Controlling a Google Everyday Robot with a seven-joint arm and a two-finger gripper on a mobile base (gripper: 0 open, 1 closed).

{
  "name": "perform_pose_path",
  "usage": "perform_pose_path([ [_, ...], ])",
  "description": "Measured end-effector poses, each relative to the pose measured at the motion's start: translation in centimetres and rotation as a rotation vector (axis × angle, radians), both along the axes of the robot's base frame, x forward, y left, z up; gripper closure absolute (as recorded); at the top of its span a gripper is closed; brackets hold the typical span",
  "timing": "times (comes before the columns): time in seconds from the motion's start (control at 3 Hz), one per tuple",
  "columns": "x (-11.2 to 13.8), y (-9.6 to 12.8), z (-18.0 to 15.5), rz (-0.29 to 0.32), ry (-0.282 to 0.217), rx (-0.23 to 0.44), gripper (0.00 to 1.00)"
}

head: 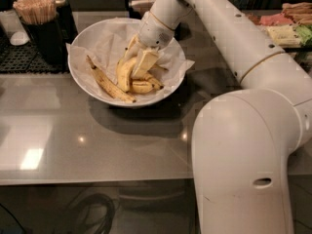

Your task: Pick banana from white bowl

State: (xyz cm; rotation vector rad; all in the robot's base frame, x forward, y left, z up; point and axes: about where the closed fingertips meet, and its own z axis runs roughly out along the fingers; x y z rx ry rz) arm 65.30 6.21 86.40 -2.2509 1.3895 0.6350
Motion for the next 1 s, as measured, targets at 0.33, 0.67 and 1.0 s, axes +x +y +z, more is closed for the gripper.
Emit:
perform_pose_path([
  [0.33,-0.2,-1.3,0.9,-0.040,-0.032,-0.009,0.81],
  [0.67,-0.9,-3.4,2.7,-0.106,-0.077,0.002,1.00],
  [1.0,-2.9,-5.9,4.5,-0.187,-0.085,0.058,1.00],
])
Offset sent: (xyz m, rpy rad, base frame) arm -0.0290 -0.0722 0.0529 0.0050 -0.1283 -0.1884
